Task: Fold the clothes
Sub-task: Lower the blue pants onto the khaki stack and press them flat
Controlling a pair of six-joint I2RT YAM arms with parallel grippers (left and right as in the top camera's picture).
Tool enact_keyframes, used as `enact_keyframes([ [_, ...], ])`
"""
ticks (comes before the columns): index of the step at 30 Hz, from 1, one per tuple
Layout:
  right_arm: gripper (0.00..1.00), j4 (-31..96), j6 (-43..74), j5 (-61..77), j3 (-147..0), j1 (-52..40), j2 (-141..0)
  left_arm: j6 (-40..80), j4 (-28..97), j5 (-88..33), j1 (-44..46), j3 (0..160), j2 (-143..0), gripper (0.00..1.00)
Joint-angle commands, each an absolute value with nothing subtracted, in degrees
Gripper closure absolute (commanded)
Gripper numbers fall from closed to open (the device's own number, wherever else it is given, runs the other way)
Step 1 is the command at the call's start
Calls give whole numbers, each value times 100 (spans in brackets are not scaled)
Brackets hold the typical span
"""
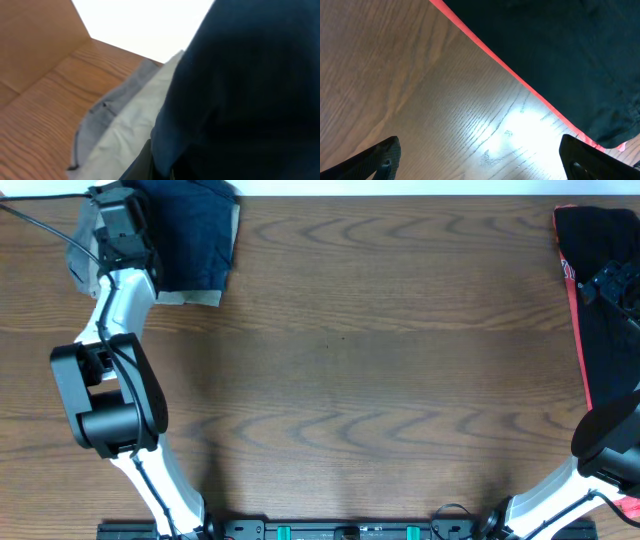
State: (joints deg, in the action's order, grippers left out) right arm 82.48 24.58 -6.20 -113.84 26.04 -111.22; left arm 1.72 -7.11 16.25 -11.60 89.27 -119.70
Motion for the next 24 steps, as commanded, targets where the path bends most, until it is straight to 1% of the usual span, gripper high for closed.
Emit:
enact_keyframes([
  [1, 1, 8250, 2523, -661, -11421, 2624, -11166, 3, -757, 1765, -1365, 9135, -11961, 90],
  [2, 1, 8248, 2523, -661, -11421, 2624, -11166, 3, -735, 1767, -1389, 9135, -11961, 83],
  [4, 1, 8250, 2523, -661, -11421, 2624, -11166, 1, -701, 1765, -1415, 9135, -11961, 48],
  [5, 1, 8250, 2523, -661, -11421, 2624, -11166, 1, -694, 1765, -1415, 9135, -11961, 36],
  [6, 1, 8248, 2523, -661, -11421, 2624, -11166, 1, -694, 1765, -1413, 9135, -11961, 27],
  [8, 1, 8248, 2523, -661, -11421, 2624, -11166, 1, -698, 1763, -1411, 9135, -11961, 15],
  [10, 1, 8248, 2523, -661, -11421, 2617, -11166, 1, -698, 1763, -1406, 9135, -11959, 11],
  [12, 1, 8248, 2523, -661, -11421, 2620, -11166, 1, -692, 1765, -1406, 9135, -11944, 11],
  [13, 1, 8248, 2523, -661, -11421, 2620, -11166, 1, -679, 1763, -1402, 9135, -11924, 13],
  [14, 1, 8248, 2523, -661, -11421, 2620, -11166, 1, -637, 1763, -1387, 9135, -11893, 18],
  [18, 1, 8248, 2523, -661, -11421, 2620, -11166, 5, -268, 1553, -1243, 9135, -11732, 43],
  [19, 1, 8248, 2523, -661, -11421, 2620, -11166, 5, -86, 1361, -1188, 9135, -11705, 48],
  [21, 1, 8248, 2523, -661, -11421, 2620, -11166, 8, 250, 891, -1076, 9135, -11697, 50],
  [22, 1, 8250, 2523, -661, -11421, 2620, -11166, 12, 456, 548, -1015, 9135, -11697, 55],
  [24, 1, 8250, 2523, -661, -11421, 2620, -11166, 27, 749, -95, -908, 9115, -11710, 69],
])
